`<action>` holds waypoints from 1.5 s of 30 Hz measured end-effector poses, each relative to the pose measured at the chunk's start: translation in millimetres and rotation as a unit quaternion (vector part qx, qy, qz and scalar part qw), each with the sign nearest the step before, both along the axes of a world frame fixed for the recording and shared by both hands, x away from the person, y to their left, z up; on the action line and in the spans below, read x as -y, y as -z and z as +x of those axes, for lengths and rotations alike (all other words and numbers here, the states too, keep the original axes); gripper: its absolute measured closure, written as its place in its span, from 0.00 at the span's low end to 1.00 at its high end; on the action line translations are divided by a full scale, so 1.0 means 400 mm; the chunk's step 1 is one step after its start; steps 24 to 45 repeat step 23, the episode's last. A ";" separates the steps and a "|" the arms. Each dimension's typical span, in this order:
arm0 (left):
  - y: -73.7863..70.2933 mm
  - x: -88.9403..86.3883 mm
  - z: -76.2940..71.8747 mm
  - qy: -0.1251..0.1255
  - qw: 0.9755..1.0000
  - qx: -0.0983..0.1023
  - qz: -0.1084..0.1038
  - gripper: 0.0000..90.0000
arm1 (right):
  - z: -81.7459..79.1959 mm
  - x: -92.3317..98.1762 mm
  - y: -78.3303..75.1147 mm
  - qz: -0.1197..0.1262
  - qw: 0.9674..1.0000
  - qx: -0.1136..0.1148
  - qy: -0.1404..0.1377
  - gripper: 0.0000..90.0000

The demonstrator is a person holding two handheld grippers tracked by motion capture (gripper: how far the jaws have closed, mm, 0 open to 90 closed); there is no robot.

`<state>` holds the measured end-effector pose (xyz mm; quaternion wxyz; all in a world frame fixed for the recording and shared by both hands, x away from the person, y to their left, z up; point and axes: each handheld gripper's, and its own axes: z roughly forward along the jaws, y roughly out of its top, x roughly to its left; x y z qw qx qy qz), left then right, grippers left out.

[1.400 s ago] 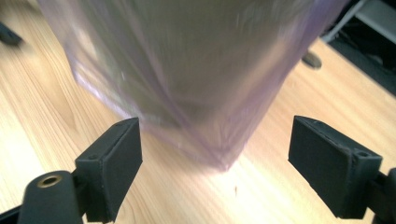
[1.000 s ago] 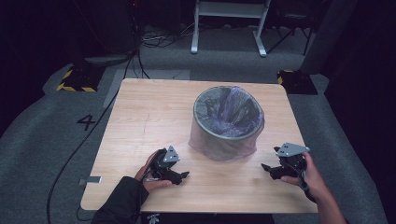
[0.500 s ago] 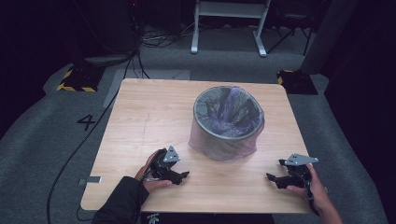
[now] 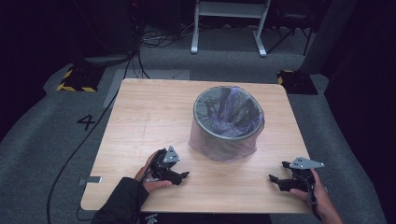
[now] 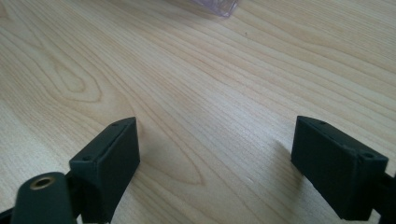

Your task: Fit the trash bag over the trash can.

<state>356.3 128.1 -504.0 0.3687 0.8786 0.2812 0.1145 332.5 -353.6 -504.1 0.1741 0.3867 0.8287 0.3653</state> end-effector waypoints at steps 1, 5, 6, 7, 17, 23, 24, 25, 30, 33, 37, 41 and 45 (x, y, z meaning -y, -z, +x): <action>0.000 0.000 0.000 0.000 1.000 0.000 0.000 0.17 | -0.001 0.000 0.000 0.000 1.000 0.001 0.001 0.17; 0.000 0.000 0.000 0.000 1.000 0.000 0.000 0.17 | -0.001 0.001 0.000 0.000 1.000 0.000 0.002 0.17; 0.000 0.000 0.000 0.000 1.000 0.000 0.000 0.17 | -0.001 0.001 0.000 0.000 1.000 0.000 0.002 0.17; 0.000 0.000 0.000 0.000 1.000 0.000 0.000 0.17 | -0.001 0.001 0.000 0.000 1.000 0.000 0.002 0.17; 0.000 0.000 0.002 0.003 1.000 -0.001 0.000 0.17 | 0.000 0.001 0.000 0.000 1.000 -0.001 -0.001 0.16; 0.000 0.001 0.004 0.006 1.000 -0.001 0.000 0.16 | 0.001 0.001 0.000 0.000 1.000 -0.002 -0.002 0.16; 0.000 0.001 0.004 0.006 1.000 -0.001 0.000 0.16 | 0.001 0.001 0.000 0.000 1.000 -0.002 -0.002 0.16; 0.000 0.001 0.004 0.006 1.000 -0.001 0.000 0.16 | 0.001 0.001 0.000 0.000 1.000 -0.002 -0.002 0.16; 0.000 0.001 0.004 0.006 1.000 -0.001 0.000 0.16 | 0.001 0.001 0.000 0.000 1.000 -0.002 -0.002 0.16; 0.000 0.001 0.004 0.006 1.000 -0.001 0.000 0.16 | 0.001 0.001 0.000 0.000 1.000 -0.002 -0.002 0.16; 0.000 0.001 0.004 0.006 1.000 -0.001 0.000 0.16 | 0.001 0.001 0.000 0.000 1.000 -0.002 -0.002 0.16; 0.000 0.001 0.004 0.006 1.000 -0.001 0.000 0.16 | 0.001 0.001 0.000 0.000 1.000 -0.002 -0.002 0.16; 0.000 0.001 0.004 0.006 1.000 -0.001 0.000 0.16 | 0.001 0.001 0.000 0.000 1.000 -0.002 -0.002 0.16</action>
